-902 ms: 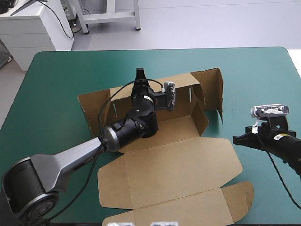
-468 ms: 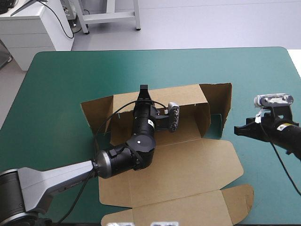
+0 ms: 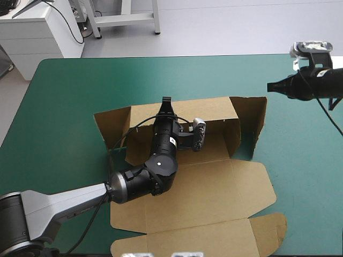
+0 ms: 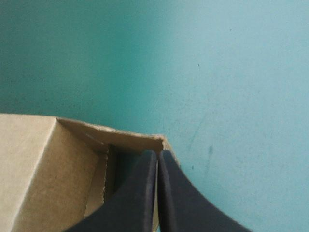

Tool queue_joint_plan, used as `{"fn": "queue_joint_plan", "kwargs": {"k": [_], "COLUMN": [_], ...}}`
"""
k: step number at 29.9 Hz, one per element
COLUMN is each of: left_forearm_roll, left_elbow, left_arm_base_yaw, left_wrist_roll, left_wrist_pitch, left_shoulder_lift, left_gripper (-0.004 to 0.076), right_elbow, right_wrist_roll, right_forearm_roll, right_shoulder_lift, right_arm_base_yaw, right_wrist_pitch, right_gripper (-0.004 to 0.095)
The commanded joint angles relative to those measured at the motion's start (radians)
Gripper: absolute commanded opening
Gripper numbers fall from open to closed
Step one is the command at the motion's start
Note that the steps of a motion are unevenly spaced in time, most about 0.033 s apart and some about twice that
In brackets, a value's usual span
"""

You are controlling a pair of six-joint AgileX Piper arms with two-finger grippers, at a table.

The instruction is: Fold the box

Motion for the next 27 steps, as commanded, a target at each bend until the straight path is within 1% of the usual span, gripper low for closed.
{"fn": "queue_joint_plan", "kwargs": {"k": [1, 3, 6, 8, 12, 18, 21, 27], "left_forearm_roll": [0.062, 0.062, 0.062, 0.062, 0.062, 0.062, 0.062, 0.062], "left_elbow": [-0.020, -0.020, -0.020, -0.020, -0.020, -0.020, -0.020, -0.020], "left_arm_base_yaw": [-0.008, -0.008, -0.008, -0.008, -0.008, -0.008, -0.008, -0.008], "left_wrist_roll": [0.002, 0.002, 0.002, 0.002, 0.002, 0.002, 0.002, 0.002], "left_wrist_pitch": [0.010, 0.009, 0.009, 0.009, 0.009, -0.016, -0.031, -0.022], "left_shoulder_lift": [-0.040, -0.040, -0.040, -0.040, -0.040, -0.040, -0.040, -0.040], "left_gripper": [-0.0008, -0.0008, -0.0008, -0.0008, -0.0008, -0.0008, -0.0008, -0.0008], "right_elbow": [-0.173, -0.232, -0.289, -0.309, -0.317, -0.313, -0.306, -0.269], "right_wrist_roll": [0.019, 0.041, 0.073, 0.087, 0.089, 0.082, 0.073, 0.052], "right_forearm_roll": [-0.002, -0.037, -0.121, -0.147, -0.134, -0.140, -0.140, -0.154], "right_shoulder_lift": [0.074, 0.129, 0.202, 0.241, 0.293, 0.332, 0.335, 0.322], "right_arm_base_yaw": [0.035, 0.071, 0.131, 0.151, 0.159, 0.159, 0.159, 0.159], "right_wrist_pitch": [0.020, 0.027, 0.026, 0.026, 0.038, 0.132, 0.137, 0.139], "right_gripper": [0.0002, 0.0002, 0.0002, 0.0002, 0.0001, 0.0001, 0.0001, -0.0006]}}
